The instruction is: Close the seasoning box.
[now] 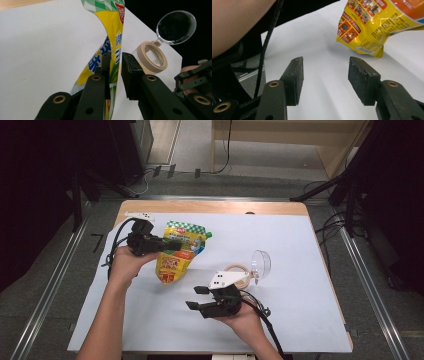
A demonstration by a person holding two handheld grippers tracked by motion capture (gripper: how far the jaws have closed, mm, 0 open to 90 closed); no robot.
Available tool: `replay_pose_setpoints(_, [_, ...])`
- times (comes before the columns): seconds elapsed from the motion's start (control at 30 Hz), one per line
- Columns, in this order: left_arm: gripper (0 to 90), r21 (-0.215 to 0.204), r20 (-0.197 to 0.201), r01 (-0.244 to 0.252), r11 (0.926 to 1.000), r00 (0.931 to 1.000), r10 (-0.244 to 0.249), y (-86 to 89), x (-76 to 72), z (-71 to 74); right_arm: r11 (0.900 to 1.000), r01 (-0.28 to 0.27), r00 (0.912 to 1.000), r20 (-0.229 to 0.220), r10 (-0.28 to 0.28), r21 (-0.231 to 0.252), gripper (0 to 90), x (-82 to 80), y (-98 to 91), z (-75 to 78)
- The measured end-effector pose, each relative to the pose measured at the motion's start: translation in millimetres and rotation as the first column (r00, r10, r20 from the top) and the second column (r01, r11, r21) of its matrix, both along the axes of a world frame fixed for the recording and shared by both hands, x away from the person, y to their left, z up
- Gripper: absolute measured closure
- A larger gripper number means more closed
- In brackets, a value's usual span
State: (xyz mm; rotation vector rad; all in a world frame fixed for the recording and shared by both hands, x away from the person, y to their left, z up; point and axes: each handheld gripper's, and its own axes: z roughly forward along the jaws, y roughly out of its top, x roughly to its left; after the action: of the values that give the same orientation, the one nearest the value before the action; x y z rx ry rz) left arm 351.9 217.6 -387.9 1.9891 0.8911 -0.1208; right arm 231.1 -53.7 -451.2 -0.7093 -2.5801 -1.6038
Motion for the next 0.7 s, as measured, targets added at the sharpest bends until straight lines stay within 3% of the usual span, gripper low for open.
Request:
replay_pose_setpoints(0.27, [74.8, 0.002, -0.004, -0.013, 0.9999, 0.9999, 0.013, 13.3, -8.4, 0.1, 0.9994, -0.016, 0.9997, 0.018, 0.016, -0.032, 47.7, 1.1, -8.2, 6.0])
replay_pose_setpoints(0.43, [70.3, -0.020, -0.014, -0.023, 0.9995, 0.9996, 0.023, 23.0, -11.9, -1.0, 0.9997, -0.019, 0.9998, -0.004, 0.019, -0.013, 48.1, 6.1, -14.4, 7.9])
replay_pose_setpoints(0.53, [63.3, -0.039, -0.013, -0.007, 0.9992, 0.9999, 0.006, 27.8, -14.5, -0.5, 0.9988, -0.024, 0.9997, -0.005, 0.024, -0.042, 48.1, 6.5, -16.7, 8.9])
replay_pose_setpoints(0.7, [56.8, -0.001, 0.006, 0.008, 1.0000, 1.0000, -0.008, 29.9, -20.5, 1.4, 0.9984, -0.036, 0.9993, -0.002, 0.036, -0.044, 48.0, 7.1, -25.7, 10.1])
